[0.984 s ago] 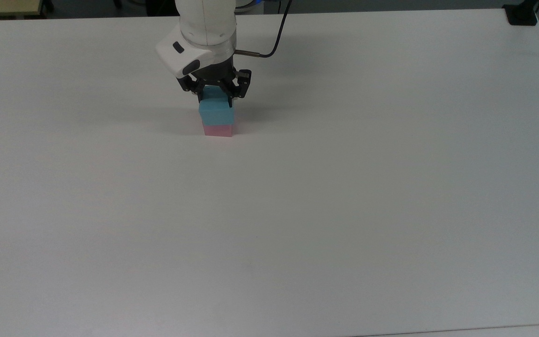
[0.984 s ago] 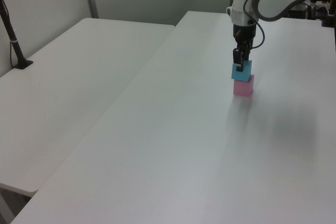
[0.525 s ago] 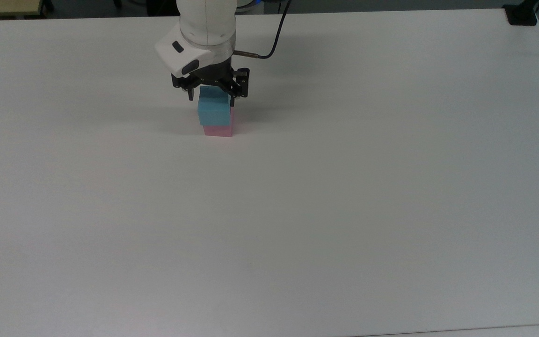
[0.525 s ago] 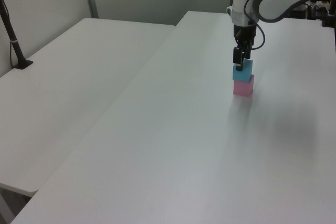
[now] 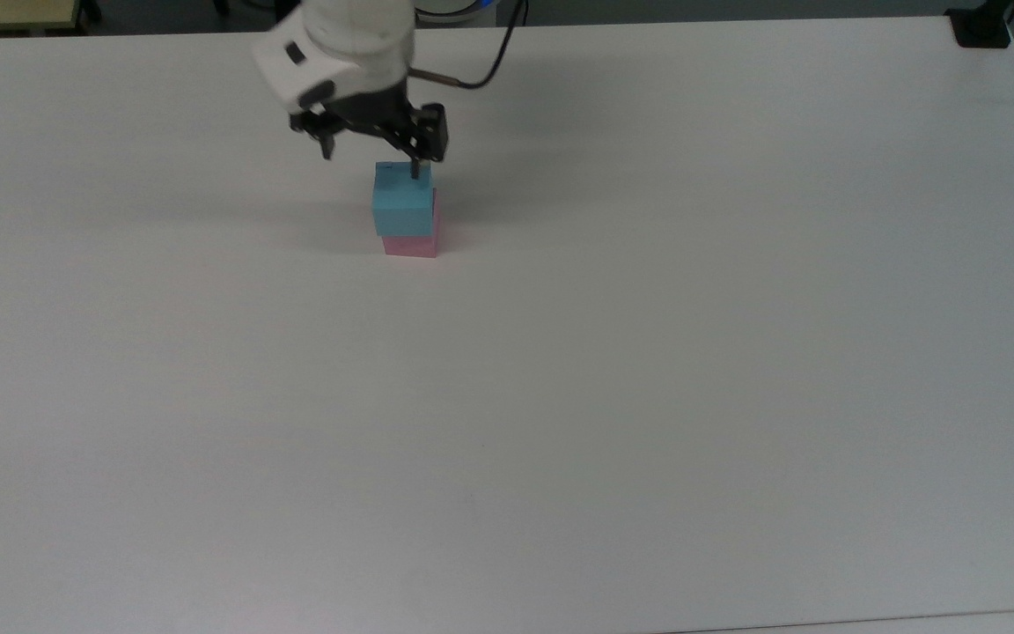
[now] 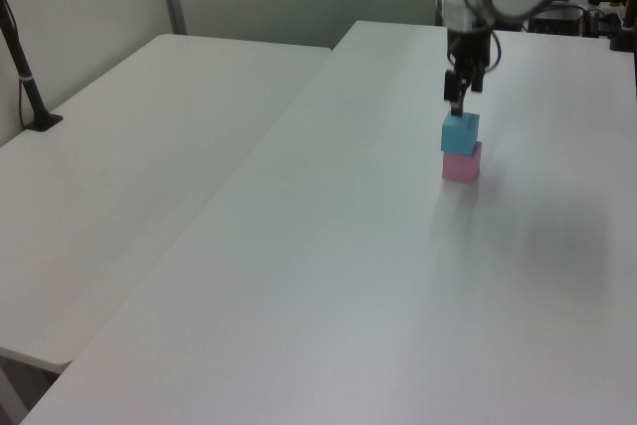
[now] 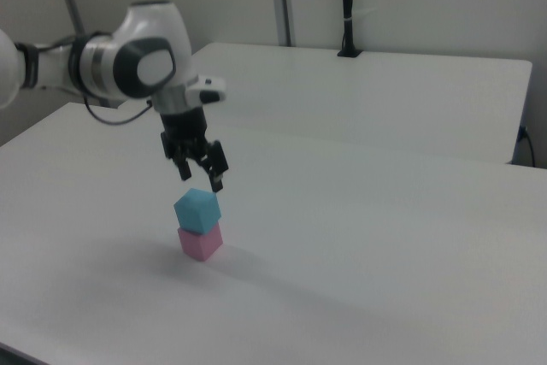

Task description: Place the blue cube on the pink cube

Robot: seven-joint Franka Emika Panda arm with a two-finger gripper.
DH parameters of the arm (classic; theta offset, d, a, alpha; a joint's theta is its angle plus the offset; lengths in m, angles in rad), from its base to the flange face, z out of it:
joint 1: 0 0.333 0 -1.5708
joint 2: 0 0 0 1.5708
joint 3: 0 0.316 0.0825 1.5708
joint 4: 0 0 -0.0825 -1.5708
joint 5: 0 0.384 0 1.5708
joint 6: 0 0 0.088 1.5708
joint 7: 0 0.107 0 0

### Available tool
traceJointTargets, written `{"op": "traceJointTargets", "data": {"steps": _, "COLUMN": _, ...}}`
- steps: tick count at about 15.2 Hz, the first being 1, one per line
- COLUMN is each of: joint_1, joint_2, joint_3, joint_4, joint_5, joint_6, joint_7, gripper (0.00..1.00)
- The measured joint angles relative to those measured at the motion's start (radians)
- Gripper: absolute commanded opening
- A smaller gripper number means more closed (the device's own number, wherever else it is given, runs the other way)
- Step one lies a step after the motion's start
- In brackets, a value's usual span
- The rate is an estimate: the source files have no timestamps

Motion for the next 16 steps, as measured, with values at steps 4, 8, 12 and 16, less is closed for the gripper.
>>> {"op": "traceJointTargets", "data": {"steps": 4, "joint_1": -0.084, "joint_2": -0.051, "joint_3": -0.004, "joint_4": 0.217, "joint_5": 0.000, "joint_6": -0.220, "joint_7": -0.002, "gripper": 1.00}}
{"op": "traceJointTargets", "data": {"steps": 8, "joint_1": -0.129, "joint_2": -0.076, "joint_3": -0.003, "joint_4": 0.314, "joint_5": 0.006, "joint_6": -0.305, "joint_7": -0.176, "gripper": 1.00}}
{"op": "traceJointTargets", "data": {"steps": 12, "joint_1": -0.137, "joint_2": -0.082, "joint_3": -0.002, "joint_4": 0.337, "joint_5": 0.007, "joint_6": -0.326, "joint_7": -0.347, "gripper": 1.00}}
{"op": "traceJointTargets", "data": {"steps": 16, "joint_1": -0.137, "joint_2": -0.071, "joint_3": 0.002, "joint_4": 0.336, "joint_5": 0.007, "joint_6": -0.326, "joint_7": -0.355, "gripper": 1.00}}
